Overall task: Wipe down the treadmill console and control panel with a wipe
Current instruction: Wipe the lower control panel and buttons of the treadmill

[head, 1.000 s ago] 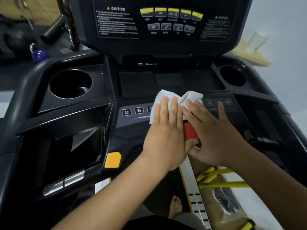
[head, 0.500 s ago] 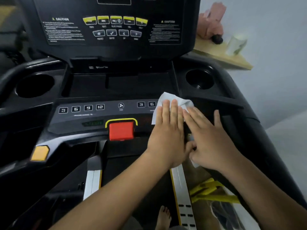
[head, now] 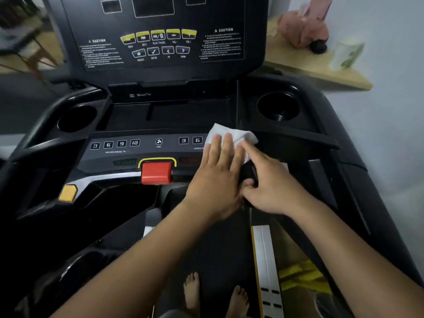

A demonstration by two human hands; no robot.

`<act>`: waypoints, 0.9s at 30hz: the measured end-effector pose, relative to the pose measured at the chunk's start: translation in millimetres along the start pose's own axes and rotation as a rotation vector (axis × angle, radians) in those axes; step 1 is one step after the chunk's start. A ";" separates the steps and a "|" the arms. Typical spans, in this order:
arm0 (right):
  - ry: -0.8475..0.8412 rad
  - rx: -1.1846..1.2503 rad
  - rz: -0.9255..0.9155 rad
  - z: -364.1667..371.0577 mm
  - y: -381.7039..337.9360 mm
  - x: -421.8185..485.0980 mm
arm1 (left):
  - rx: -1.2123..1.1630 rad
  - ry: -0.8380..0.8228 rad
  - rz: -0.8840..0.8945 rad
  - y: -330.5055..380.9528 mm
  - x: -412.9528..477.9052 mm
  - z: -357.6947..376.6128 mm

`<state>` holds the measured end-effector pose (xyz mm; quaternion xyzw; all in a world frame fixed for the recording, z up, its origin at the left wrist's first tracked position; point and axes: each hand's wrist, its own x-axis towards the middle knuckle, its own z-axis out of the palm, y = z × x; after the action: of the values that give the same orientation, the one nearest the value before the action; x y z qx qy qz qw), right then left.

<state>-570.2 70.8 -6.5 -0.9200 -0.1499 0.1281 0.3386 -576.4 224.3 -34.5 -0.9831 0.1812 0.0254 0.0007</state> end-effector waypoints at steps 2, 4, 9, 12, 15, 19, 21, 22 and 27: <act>-0.037 0.041 0.002 5.0 6.5 -9.8 | -0.016 0.036 0.039 5.0 -11.8 10.8; -0.074 -0.024 -0.031 15.3 8.3 -29.1 | -0.068 0.082 0.091 12.7 -38.5 22.0; -0.034 -0.124 0.013 24.2 6.2 -10.2 | -0.035 0.097 0.099 6.8 -23.7 23.1; 0.034 -0.098 0.025 16.8 3.2 26.3 | 0.016 0.000 0.052 -5.0 11.5 4.4; 0.031 -0.110 0.049 18.1 4.9 12.9 | -0.023 0.009 0.088 -0.6 -0.4 7.0; -0.037 -0.173 0.101 23.6 4.7 -49.4 | -0.157 0.115 0.233 21.6 -52.0 28.5; -0.058 -0.188 0.135 24.0 1.2 -52.1 | -0.122 0.137 0.256 17.0 -54.5 36.4; -0.035 -0.178 0.124 25.5 -0.6 -45.0 | -0.079 0.141 0.252 12.2 -49.6 36.5; 0.044 -0.125 0.109 31.9 -7.3 -22.9 | -0.052 0.143 0.219 -10.0 -25.7 25.9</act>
<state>-603.4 86.5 -22.1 -0.9488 -0.0996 0.1164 0.2762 -598.2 243.0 -59.1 -0.9565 0.2862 -0.0402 -0.0406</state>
